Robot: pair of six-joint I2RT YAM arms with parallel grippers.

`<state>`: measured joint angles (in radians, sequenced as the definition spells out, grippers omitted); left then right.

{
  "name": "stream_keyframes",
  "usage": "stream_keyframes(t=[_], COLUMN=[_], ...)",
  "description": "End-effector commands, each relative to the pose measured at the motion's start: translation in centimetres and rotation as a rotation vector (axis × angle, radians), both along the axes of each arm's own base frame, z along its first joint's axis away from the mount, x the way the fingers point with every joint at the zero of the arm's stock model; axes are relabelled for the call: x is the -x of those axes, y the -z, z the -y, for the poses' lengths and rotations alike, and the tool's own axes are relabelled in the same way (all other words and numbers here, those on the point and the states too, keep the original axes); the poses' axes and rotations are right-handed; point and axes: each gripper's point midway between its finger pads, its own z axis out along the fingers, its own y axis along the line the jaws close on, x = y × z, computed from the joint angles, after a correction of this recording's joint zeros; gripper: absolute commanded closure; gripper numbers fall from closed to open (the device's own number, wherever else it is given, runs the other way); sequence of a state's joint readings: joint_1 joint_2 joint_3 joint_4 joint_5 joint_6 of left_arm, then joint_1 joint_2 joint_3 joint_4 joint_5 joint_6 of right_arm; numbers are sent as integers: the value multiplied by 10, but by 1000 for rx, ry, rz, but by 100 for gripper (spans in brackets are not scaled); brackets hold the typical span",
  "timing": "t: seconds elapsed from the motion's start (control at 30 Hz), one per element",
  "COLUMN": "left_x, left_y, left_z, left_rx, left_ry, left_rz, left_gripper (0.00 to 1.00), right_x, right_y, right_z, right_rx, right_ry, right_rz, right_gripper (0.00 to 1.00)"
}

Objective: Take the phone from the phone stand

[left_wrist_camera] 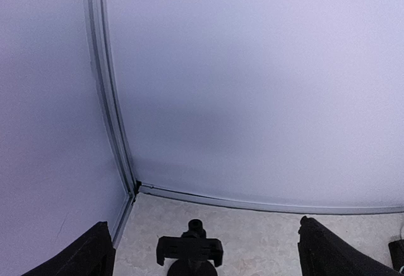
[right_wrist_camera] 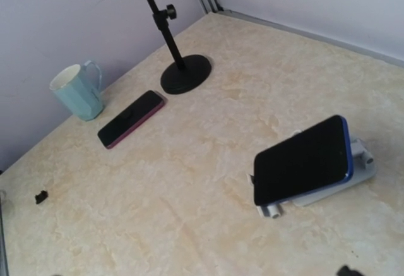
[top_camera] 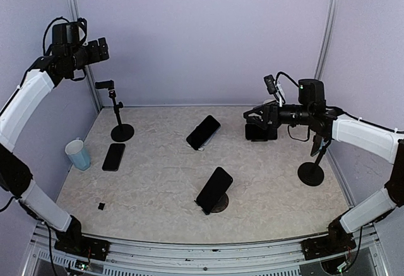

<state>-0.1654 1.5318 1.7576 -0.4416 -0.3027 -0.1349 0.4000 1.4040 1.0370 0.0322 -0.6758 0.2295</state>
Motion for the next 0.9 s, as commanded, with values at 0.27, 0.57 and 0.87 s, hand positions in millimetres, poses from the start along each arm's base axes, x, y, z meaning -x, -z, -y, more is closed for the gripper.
stream_keyframes(t=[0.27,0.57,0.87], left_x=[86,140,218], left_y=[13,91,196], left_z=[129,235,327], left_rx=[-54,-82,-51], left_ry=[304,587,899], left_rz=[-13,-135,-261], left_gripper=[1,1,2], right_x=[40,46,46], right_y=[4,13,22], right_z=[2,5,9], right_rx=[5,4,7], right_ry=[-48,-44,-18], right_rz=[-38,-55,-72], right_gripper=[8,8,7])
